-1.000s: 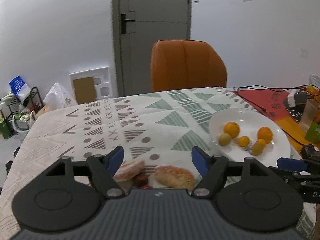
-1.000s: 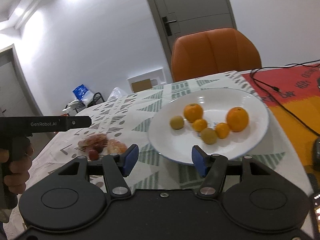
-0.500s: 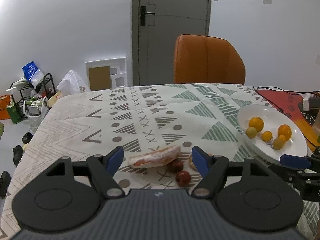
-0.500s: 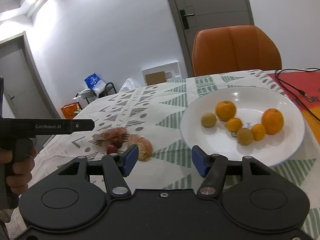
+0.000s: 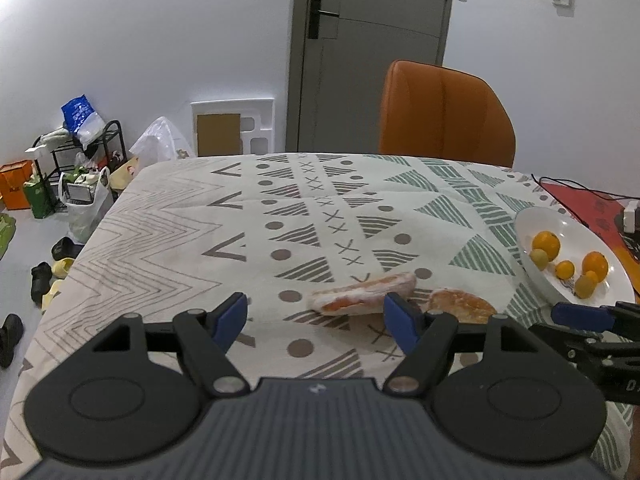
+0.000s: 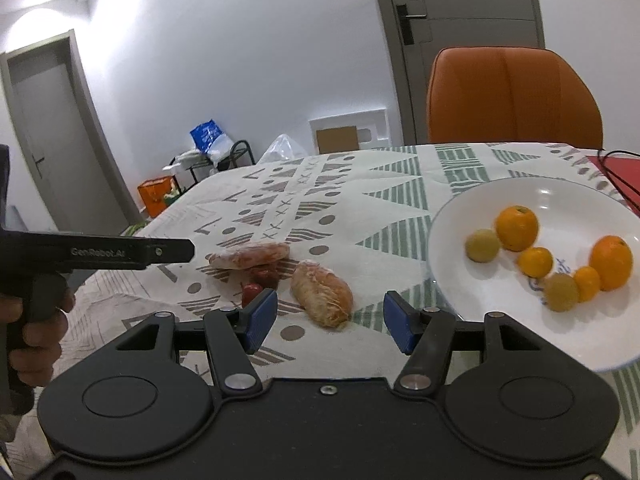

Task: Organize fruits
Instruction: 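Move both open grippers back over the bread and pastry, then grasp the bread roll with the right gripper while the left gripper grasps the pink pastry, then lower the bread roll into the white plate with the right gripper while the left places the pastry there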

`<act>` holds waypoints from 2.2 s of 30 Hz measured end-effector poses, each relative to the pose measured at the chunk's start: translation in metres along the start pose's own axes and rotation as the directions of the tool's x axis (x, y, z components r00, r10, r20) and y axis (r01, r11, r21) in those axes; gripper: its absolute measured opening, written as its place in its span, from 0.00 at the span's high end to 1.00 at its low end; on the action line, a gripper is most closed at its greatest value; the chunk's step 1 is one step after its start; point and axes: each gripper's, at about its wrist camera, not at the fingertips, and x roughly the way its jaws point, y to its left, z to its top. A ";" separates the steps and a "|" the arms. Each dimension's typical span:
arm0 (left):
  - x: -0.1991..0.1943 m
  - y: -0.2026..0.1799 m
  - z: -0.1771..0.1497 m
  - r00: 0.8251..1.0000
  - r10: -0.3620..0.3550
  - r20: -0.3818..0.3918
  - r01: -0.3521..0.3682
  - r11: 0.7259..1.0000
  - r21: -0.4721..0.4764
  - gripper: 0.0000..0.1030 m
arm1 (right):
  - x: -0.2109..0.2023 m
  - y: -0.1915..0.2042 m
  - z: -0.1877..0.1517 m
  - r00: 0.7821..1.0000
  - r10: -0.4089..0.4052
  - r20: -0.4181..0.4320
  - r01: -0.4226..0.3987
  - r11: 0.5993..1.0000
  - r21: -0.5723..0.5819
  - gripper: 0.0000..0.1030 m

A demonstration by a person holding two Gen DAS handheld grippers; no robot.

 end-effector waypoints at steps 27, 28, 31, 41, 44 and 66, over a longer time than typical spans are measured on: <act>0.030 -0.001 0.002 0.997 -0.054 -0.058 0.051 0.998 -0.048 0.28 | 0.062 0.013 0.007 0.995 -0.010 -0.099 -0.006 0.987 -0.158 0.49; 0.031 -0.001 0.002 0.997 -0.055 -0.059 0.053 0.997 -0.047 0.28 | 0.062 0.014 0.007 0.995 -0.010 -0.098 -0.006 0.986 -0.165 0.49; 0.035 -0.005 0.003 0.996 -0.060 -0.063 0.058 0.997 -0.044 0.28 | 0.063 0.018 0.005 0.995 -0.013 -0.094 -0.006 0.981 -0.196 0.51; 0.050 -0.016 0.005 0.994 -0.067 -0.090 0.064 0.997 -0.033 0.27 | 0.057 0.015 0.007 0.995 0.001 -0.101 -0.021 0.980 -0.200 0.65; 0.054 -0.018 0.005 0.994 -0.065 -0.093 0.062 0.997 -0.035 0.27 | 0.055 0.014 0.007 0.995 0.002 -0.100 -0.022 0.980 -0.199 0.65; 0.074 -0.028 0.004 0.993 -0.057 -0.099 0.054 0.998 -0.038 0.21 | 0.029 0.004 0.009 0.999 -0.015 -0.045 0.007 0.985 -0.171 0.65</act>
